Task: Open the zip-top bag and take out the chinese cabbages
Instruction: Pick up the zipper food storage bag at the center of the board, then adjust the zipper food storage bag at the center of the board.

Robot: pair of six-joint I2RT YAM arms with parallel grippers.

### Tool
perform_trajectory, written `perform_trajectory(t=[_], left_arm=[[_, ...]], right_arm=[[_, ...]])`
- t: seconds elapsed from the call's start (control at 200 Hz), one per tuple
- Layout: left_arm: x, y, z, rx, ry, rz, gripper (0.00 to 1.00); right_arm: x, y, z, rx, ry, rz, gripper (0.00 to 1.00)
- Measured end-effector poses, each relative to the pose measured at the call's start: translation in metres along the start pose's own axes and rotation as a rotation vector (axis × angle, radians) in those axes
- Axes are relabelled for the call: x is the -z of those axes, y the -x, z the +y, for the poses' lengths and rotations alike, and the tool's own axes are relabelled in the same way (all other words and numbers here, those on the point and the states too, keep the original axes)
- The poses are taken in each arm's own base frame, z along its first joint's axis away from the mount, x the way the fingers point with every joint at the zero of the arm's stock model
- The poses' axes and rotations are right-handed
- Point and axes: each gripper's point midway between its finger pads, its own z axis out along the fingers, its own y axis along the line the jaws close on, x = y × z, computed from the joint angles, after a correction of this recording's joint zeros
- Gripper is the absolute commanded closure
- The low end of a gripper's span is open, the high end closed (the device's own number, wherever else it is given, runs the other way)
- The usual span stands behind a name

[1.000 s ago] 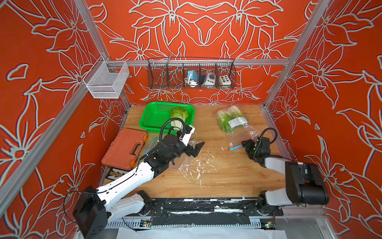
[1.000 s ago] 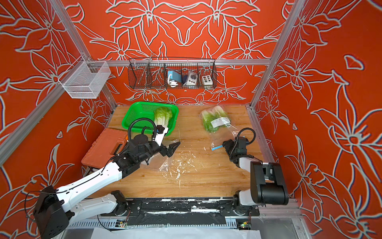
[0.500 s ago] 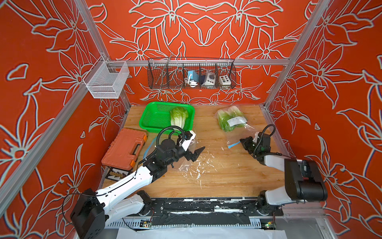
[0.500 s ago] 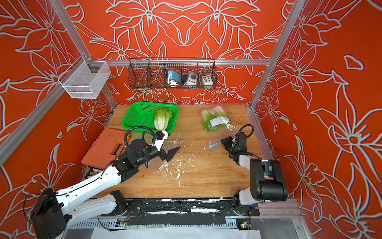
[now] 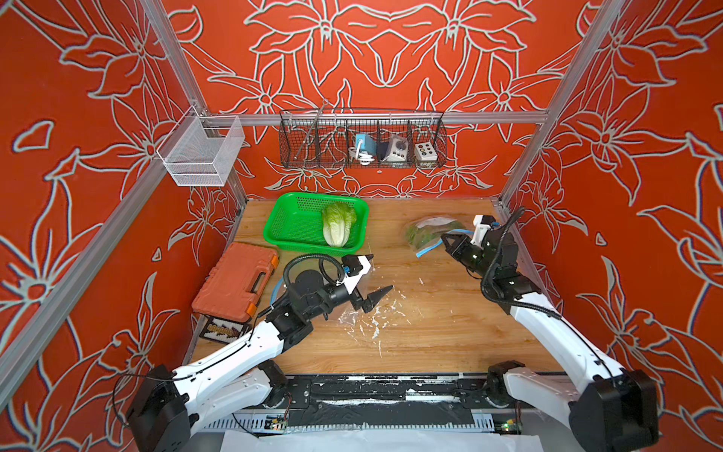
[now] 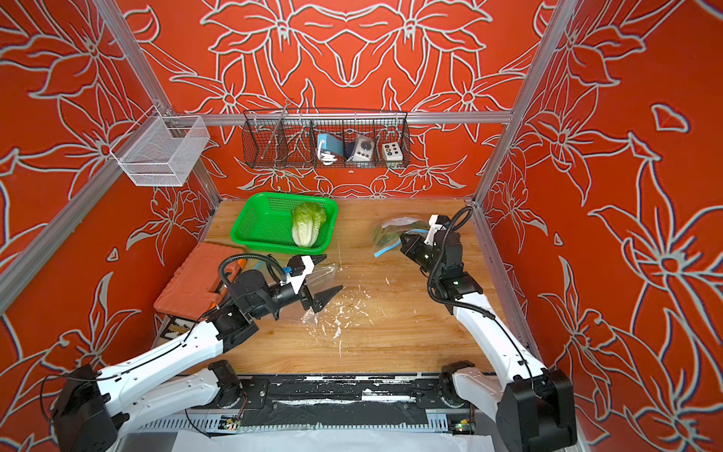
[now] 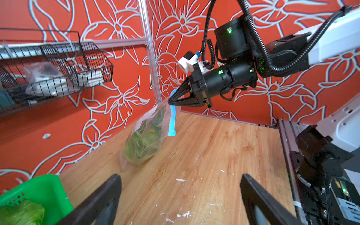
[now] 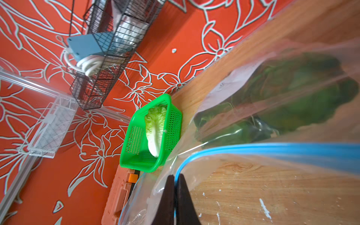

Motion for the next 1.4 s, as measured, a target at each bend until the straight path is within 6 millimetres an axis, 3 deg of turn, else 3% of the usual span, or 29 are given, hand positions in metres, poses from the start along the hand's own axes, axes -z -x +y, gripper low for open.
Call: perform_trajectory(t=[0.12, 0.24, 0.425, 0.62, 0.776, 0.951, 1.051, 1.291, 1.401], left_arm=[[0.001, 0.008, 0.000, -0.025, 0.005, -0.040, 0.04], [-0.002, -0.002, 0.000, -0.007, 0.003, -0.047, 0.04], [-0.023, -0.033, -0.007, 0.048, -0.022, -0.001, 0.03], [-0.047, -0.053, -0.010, 0.054, -0.022, 0.020, 0.02], [-0.072, -0.057, -0.001, 0.044, 0.006, 0.020, 0.01], [-0.099, -0.050, 0.011, 0.039, 0.034, -0.007, 0.03], [-0.113, -0.052, 0.017, 0.055, 0.048, -0.016, 0.11], [-0.128, -0.068, 0.017, 0.098, 0.029, 0.007, 0.69], [-0.130, -0.066, 0.018, 0.111, 0.010, 0.003, 0.93]], right_arm=[[0.007, 0.002, 0.017, 0.019, 0.021, 0.002, 1.00], [0.014, 0.005, 0.026, 0.022, 0.033, -0.002, 1.00], [0.018, 0.004, 0.034, -0.005, 0.041, -0.009, 1.00], [0.021, 0.006, 0.058, -0.011, 0.089, -0.008, 1.00], [0.019, 0.005, 0.079, -0.007, 0.132, 0.007, 1.00], [0.013, -0.003, 0.085, -0.006, 0.147, 0.030, 1.00], [0.010, -0.006, 0.087, -0.007, 0.155, 0.036, 1.00], [0.009, -0.006, 0.087, -0.006, 0.156, 0.036, 1.00], [0.008, -0.006, 0.086, 0.013, 0.153, 0.036, 0.70]])
